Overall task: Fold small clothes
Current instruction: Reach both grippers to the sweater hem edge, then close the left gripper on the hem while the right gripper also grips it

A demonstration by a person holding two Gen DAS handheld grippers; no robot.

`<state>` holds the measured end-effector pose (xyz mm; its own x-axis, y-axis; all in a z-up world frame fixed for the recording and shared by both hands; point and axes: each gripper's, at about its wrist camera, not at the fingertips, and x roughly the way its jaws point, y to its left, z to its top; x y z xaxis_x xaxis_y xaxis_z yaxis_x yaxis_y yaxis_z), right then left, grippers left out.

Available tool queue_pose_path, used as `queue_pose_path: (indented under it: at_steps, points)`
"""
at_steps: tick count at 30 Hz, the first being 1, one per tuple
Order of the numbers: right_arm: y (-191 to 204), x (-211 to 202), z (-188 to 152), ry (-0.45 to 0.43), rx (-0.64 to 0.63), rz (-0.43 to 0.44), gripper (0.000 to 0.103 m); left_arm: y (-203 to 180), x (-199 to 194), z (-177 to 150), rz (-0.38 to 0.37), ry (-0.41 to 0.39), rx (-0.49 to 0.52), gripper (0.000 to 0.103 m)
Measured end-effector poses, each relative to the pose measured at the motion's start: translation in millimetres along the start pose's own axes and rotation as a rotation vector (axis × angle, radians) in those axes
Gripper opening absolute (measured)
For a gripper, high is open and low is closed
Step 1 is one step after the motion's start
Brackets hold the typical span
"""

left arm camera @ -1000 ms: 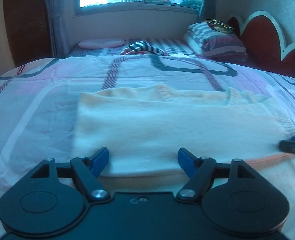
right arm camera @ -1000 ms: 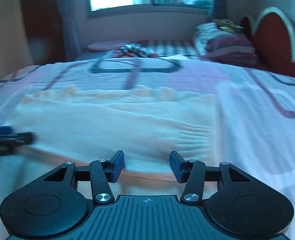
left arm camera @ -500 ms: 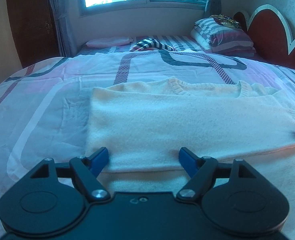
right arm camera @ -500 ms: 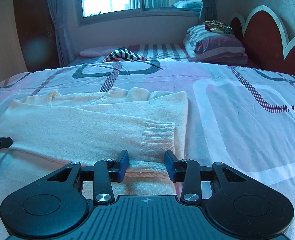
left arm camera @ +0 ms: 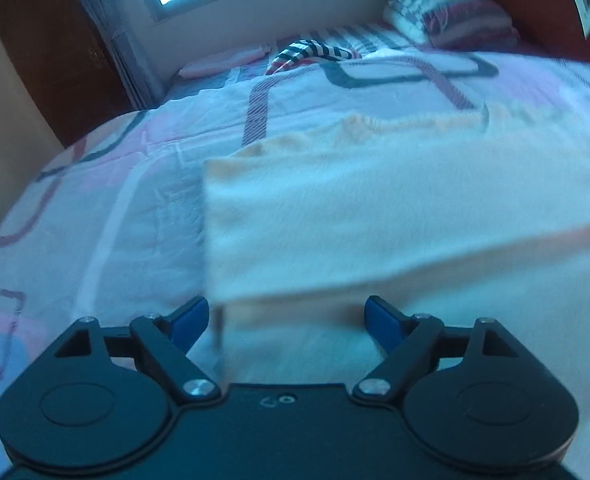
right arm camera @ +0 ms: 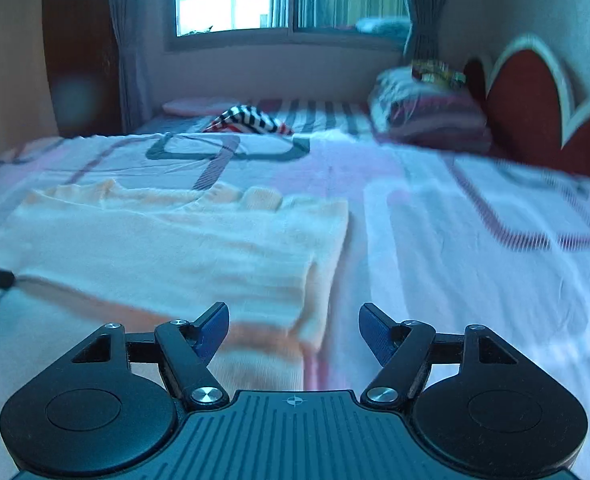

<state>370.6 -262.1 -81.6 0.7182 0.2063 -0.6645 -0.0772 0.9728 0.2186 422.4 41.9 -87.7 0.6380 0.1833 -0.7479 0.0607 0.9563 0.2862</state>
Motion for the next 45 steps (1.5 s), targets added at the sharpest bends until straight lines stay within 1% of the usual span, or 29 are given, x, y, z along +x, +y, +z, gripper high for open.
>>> queue_pose_path:
  at_steps: [2,3,4,7,9,12,13,17,19,24,26,28,30,31,33,37,39,41,42,45]
  points:
    - [-19,-20,-17,0.046,0.111,0.063,0.071,10,-18,-23,-0.028,-0.005,-0.025,0.084]
    - [-27,-31,-27,0.062,0.16,0.095,0.069,16,-27,-37,-0.041,-0.004,-0.047,0.084]
    - [-34,-42,-38,0.08,0.199,0.124,0.065,22,-37,-52,-0.055,-0.004,-0.065,0.084]
    - [-41,-79,-67,0.114,0.237,0.166,0.06,40,-67,-100,-0.07,-0.004,-0.128,0.084]
    - [-40,-103,-84,0.135,0.263,0.194,0.059,52,-87,-132,-0.077,0.001,-0.189,0.085]
    - [-33,-133,-108,0.156,0.274,0.206,0.058,69,-114,-171,-0.119,-0.005,-0.274,0.085]
    - [-31,-142,-116,0.161,0.283,0.208,0.057,72,-123,-182,-0.141,-0.008,-0.291,0.082]
    - [-26,-175,-146,0.177,0.338,0.239,0.056,80,-152,-214,-0.27,0.002,-0.363,0.081]
    - [-22,-188,-158,0.177,0.346,0.248,0.055,84,-162,-229,-0.351,0.005,-0.416,0.081]
    - [-14,-215,-188,0.176,0.404,0.304,0.054,89,-183,-261,-0.49,0.006,-0.519,0.079]
    - [-12,-220,-196,0.176,0.426,0.321,0.05,91,-187,-270,-0.536,0.008,-0.547,0.075]
    - [-13,-223,-200,0.177,0.457,0.336,0.045,92,-187,-276,-0.581,0.014,-0.572,0.075]
    - [-16,-223,-201,0.175,0.487,0.352,0.043,94,-184,-280,-0.641,0.027,-0.614,0.075]
    - [-18,-224,-202,0.174,0.497,0.362,0.042,94,-182,-281,-0.659,0.031,-0.629,0.075]
    - [-20,-222,-201,0.173,0.509,0.373,0.042,93,-178,-279,-0.662,0.03,-0.631,0.075]
    - [-26,-217,-203,0.174,0.552,0.395,0.036,85,-174,-275,-0.657,0.025,-0.618,0.074]
    - [-27,-214,-206,0.175,0.561,0.398,0.034,80,-172,-272,-0.645,0.017,-0.612,0.071]
    - [-26,-214,-208,0.175,0.566,0.406,0.033,74,-172,-272,-0.617,0.012,-0.591,0.062]
    - [-25,-213,-209,0.177,0.568,0.41,0.03,72,-174,-271,-0.602,0.009,-0.581,0.06]
    - [-25,-212,-213,0.186,0.564,0.41,0.02,73,-176,-274,-0.573,0.005,-0.582,0.047]
